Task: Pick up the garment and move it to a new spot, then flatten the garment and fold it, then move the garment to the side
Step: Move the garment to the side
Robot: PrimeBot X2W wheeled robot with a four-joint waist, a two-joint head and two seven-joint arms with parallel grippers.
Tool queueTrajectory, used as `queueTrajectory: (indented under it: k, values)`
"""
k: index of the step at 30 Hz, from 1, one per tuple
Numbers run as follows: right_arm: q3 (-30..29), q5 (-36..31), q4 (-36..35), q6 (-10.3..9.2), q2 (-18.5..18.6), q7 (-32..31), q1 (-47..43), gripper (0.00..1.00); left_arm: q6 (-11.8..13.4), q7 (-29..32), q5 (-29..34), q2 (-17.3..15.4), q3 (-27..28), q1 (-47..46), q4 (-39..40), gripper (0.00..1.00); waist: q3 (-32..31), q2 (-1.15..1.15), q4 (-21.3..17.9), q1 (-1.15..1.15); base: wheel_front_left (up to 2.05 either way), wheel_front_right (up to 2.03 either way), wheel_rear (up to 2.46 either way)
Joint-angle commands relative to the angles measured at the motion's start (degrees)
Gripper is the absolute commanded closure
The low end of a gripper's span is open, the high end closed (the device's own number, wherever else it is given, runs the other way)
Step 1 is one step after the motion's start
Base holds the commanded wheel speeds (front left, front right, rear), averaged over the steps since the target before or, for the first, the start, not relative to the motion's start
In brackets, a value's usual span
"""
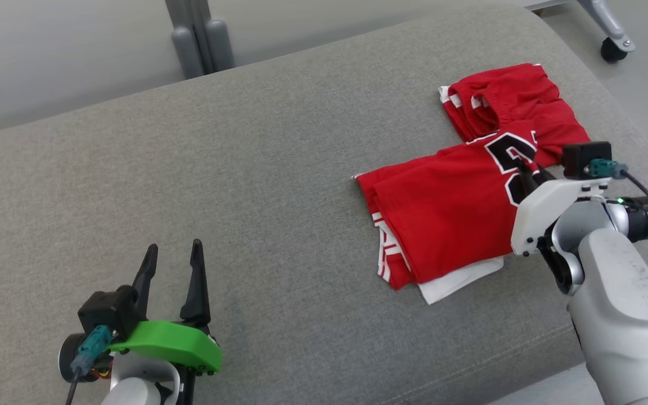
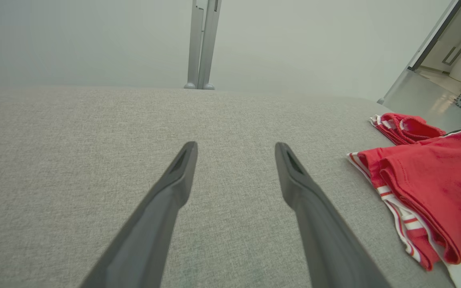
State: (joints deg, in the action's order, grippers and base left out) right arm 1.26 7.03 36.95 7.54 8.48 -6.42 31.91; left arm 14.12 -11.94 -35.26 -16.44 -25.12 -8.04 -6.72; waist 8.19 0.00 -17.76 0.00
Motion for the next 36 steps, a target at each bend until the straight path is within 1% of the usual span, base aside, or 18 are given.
queueTrajectory:
  k: [1,3,6,11,15,20,28,32,33,34,35,36]
  values:
    - [-0.45,-0.26,0.85,-0.11,0.47,0.59,1.98,1.0,-0.09,-0.41,-0.16,0.09,0.08,-0.69,-0.27,0.0,-0.43,0.0,2.14,0.0,0.0,0.0,0.0]
    - [-1.08,-0.56,2.11,-0.11,0.85,0.73,3.56,1.0,-0.06,-0.64,-0.33,0.22,0.15,-0.46,-0.46,0.0,-0.84,0.0,3.7,0.0,0.0,0.0,0.0]
    - [-2.9,-1.15,4.52,-0.11,2.52,0.41,6.49,1.0,-0.21,-0.99,-0.47,0.35,0.21,0.03,-0.8,0.0,-1.31,0.0,6.63,0.0,0.0,0.0,0.0]
    - [-6.38,-3.6,8.06,-0.11,6.58,0.77,10.56,1.0,-0.21,-1.44,-0.65,0.42,0.52,0.43,-0.85,0.0,-0.96,0.0,11.17,0.0,0.0,0.0,0.0]
    - [-8.34,-5.64,9.24,-0.11,10.0,0.75,12.54,1.0,-0.09,-1.66,-0.58,0.22,0.69,0.67,-0.64,0.0,0.03,0.0,13.65,0.0,0.0,0.0,0.0]
    - [-13.02,-8.38,10.1,-0.11,14.18,0.16,13.86,1.0,-0.31,-1.46,-0.18,0.01,0.35,-0.49,-0.17,0.0,2.05,0.0,15.84,0.0,0.0,0.0,0.0]
    - [-21.19,-14.23,11.12,-0.11,17.78,-0.26,14.48,1.0,-0.07,-0.79,0.65,-0.35,-0.25,-2.05,0.73,0.0,5.65,0.0,17.74,0.0,0.0,0.0,0.0]
    - [-24.29,-17.68,11.41,-0.11,18.36,-0.34,14.61,1.0,0.18,-0.4,1.0,-0.59,-0.56,-2.73,1.22,0.0,7.17,0.0,18.13,0.0,0.0,0.0,0.0]
    - [-25.06,-18.48,11.29,-0.11,18.41,-0.07,14.76,0.93,0.26,-0.25,1.12,-0.63,-0.63,-2.81,1.35,0.0,7.51,0.0,18.12,0.0,0.0,0.0,0.0]
    - [-26.0,-20.04,10.9,-0.11,18.59,0.62,14.89,0.52,0.37,-0.16,1.25,-0.67,-0.72,-2.95,1.5,0.0,7.97,0.0,18.08,0.0,0.0,0.0,0.0]
    - [-26.52,-21.68,10.56,-0.11,18.86,1.14,14.79,0.0,0.47,-0.02,1.34,-0.71,-0.81,-3.14,1.6,0.0,8.28,0.0,18.03,0.0,0.0,0.0,0.0]
    - [-27.59,-23.13,10.23,-0.11,18.67,2.11,14.75,0.0,0.43,0.06,1.44,-0.75,-0.94,-3.36,1.68,0.0,8.59,0.0,18.0,0.0,0.0,0.0,0.0]
